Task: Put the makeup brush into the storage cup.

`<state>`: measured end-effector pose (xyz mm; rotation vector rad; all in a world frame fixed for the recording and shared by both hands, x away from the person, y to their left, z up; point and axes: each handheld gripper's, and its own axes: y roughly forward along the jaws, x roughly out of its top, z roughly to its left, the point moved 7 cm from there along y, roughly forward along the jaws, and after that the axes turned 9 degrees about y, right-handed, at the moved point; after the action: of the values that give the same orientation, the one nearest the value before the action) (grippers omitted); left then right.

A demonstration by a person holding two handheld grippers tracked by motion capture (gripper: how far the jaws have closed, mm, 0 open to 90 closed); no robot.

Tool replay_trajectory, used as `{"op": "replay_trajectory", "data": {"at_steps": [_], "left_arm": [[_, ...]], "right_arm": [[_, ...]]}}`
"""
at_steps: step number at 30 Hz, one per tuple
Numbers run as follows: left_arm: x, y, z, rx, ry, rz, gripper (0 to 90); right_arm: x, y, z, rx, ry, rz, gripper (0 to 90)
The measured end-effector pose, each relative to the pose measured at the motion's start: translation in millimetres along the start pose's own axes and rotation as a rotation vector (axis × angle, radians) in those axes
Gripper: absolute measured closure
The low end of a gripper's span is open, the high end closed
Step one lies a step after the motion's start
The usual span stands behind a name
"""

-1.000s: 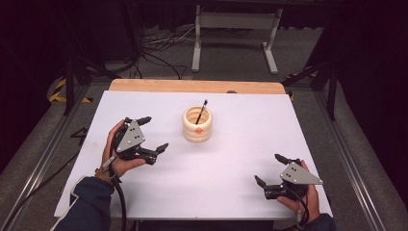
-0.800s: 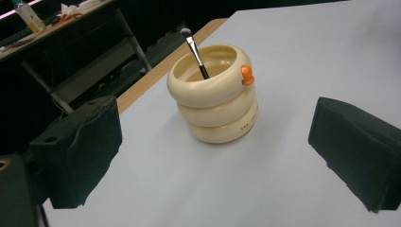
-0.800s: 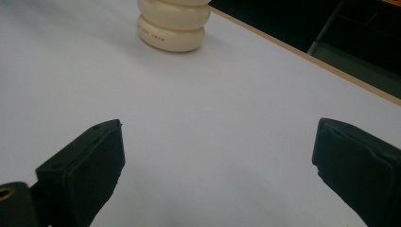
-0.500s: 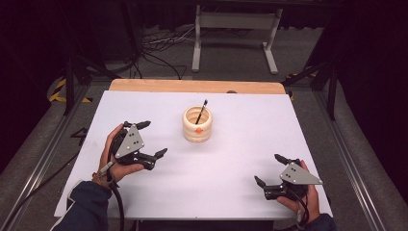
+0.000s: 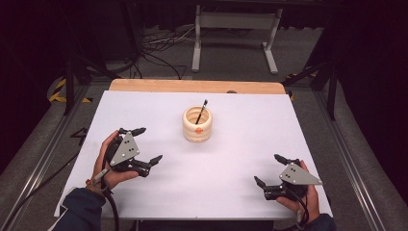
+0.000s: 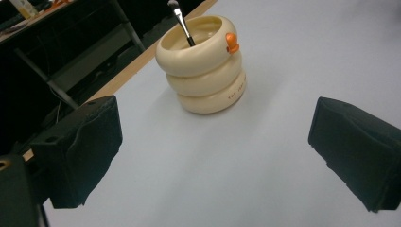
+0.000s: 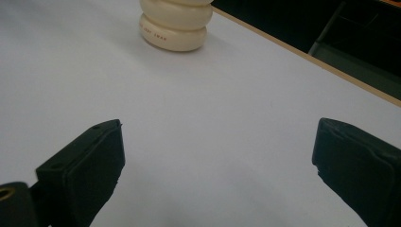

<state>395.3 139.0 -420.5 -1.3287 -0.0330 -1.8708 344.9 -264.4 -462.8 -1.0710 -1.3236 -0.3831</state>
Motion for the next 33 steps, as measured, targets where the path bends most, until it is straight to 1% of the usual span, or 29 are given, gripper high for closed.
{"op": "replay_trajectory", "data": {"at_steps": [2, 6, 11, 13, 15, 18, 22, 23, 26, 27, 28, 29, 30, 33], "left_arm": [[-3.4, -1.8, -0.5, 0.011, 0.008, 0.008, 4.2], [-10.2, -5.2, -2.2, 0.012, -0.002, 0.019, 4.3], [-19.3, -7.9, -6.3, -0.001, -0.006, 0.040, 4.2], [-20.7, -8.8, -6.7, -0.002, -0.006, 0.042, 4.1], [-25.0, -10.8, -8.4, -0.006, -0.018, 0.045, 4.2], [-31.3, -13.7, -10.1, -0.009, -0.017, 0.062, 4.1], [-36.9, -17.3, -11.7, -0.009, -0.033, 0.067, 4.1], [-40.8, -20.3, -12.4, -0.005, -0.040, 0.074, 4.0], [-44.6, -22.9, -12.9, -0.004, -0.045, 0.077, 3.9], [-48.0, -24.8, -14.9, -0.011, -0.062, 0.080, 3.9], [-50.0, -25.9, -15.2, -0.011, -0.057, 0.083, 3.9], [-52.1, -27.0, -16.7, -0.015, -0.065, 0.088, 3.9], [-53.8, -27.9, -17.2, -0.016, -0.061, 0.089, 3.9], [-59.5, -29.8, -20.3, -0.025, -0.071, 0.100, 3.9]], "right_arm": [[0.1, 0.1, 0.4, 0.000, -0.002, 0.000, 3.7], [-0.1, 0.0, -0.5, -0.005, 0.000, 0.000, 3.7], [0.0, 0.1, -0.3, -0.004, -0.001, 0.000, 3.6], [0.1, 0.3, -0.1, -0.003, -0.002, 0.001, 3.7], [0.4, 0.5, 0.8, -0.001, -0.003, 0.001, 3.7], [0.3, 0.7, 1.4, -0.001, -0.004, 0.002, 3.7], [0.0, 0.9, 1.4, -0.001, -0.002, 0.005, 3.7], [0.1, 0.5, 1.1, -0.002, -0.007, 0.006, 3.7], [0.7, -0.3, 0.4, -0.002, -0.002, 0.001, 3.7], [0.6, -0.5, -0.2, -0.004, -0.001, 0.001, 3.7], [0.4, -0.9, -0.8, -0.008, 0.001, 0.001, 3.7], [0.5, -1.3, -1.2, -0.009, 0.001, 0.001, 3.7], [0.6, -1.4, -1.4, -0.009, 0.001, 0.000, 3.7], [0.7, -1.7, -1.7, -0.011, 0.001, -0.001, 3.7]]}}
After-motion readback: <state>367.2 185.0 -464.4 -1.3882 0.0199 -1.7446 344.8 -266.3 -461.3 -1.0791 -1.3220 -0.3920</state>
